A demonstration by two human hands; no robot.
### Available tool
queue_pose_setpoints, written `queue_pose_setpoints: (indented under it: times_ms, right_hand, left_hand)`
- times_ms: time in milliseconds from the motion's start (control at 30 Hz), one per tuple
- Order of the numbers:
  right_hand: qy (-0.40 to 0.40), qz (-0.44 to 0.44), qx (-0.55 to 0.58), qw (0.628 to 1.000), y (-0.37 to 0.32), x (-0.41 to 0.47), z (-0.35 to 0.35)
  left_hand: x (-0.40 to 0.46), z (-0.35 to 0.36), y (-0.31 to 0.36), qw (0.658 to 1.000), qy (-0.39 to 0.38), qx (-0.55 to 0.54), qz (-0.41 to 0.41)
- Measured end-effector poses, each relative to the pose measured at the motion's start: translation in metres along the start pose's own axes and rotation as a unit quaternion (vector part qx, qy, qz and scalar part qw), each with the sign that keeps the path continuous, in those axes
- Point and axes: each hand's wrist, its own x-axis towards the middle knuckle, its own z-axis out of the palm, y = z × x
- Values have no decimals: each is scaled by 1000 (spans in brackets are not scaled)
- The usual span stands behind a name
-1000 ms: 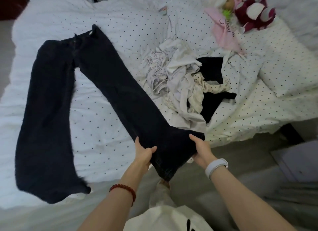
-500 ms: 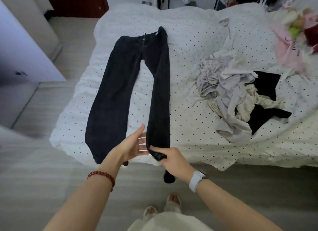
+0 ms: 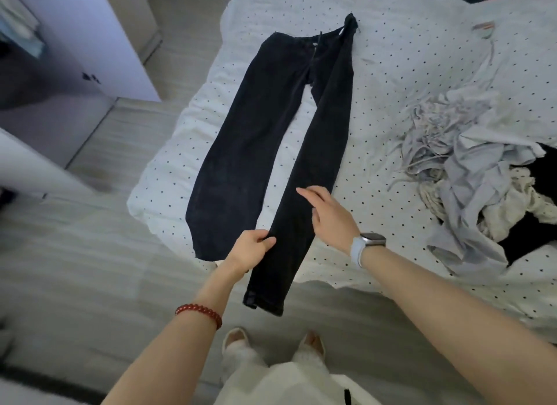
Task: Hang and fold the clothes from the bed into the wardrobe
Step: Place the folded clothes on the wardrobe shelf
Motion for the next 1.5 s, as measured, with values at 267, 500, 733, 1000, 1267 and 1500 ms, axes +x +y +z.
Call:
queue_pose_setpoints:
  times_ms: [267,500,733,1000,1267,1500]
  right_hand:
    - [-165,-109,-304,932,-68,123,29]
    - [-238,-155,-345,894,-134,181,123]
    - [-129,-58,-192,971,-137,188,168]
    - [52,212,47,975,-86,188,140]
    - [80,435,306,843,-29,220,116]
    - [41,442,471,762,-25,191,117]
  left_hand:
    - [4,-93,-68,996,-7,-82,-14]
    - [31,-161,-160,992,7,-85,-90]
    - [88,-181,-191,987,43,-6,-152]
    - [116,-184,-133,996,41,14,-82]
    - [182,-169,-32,997,74,24,-19]
    - [181,-167,-27,996,90,18,-22]
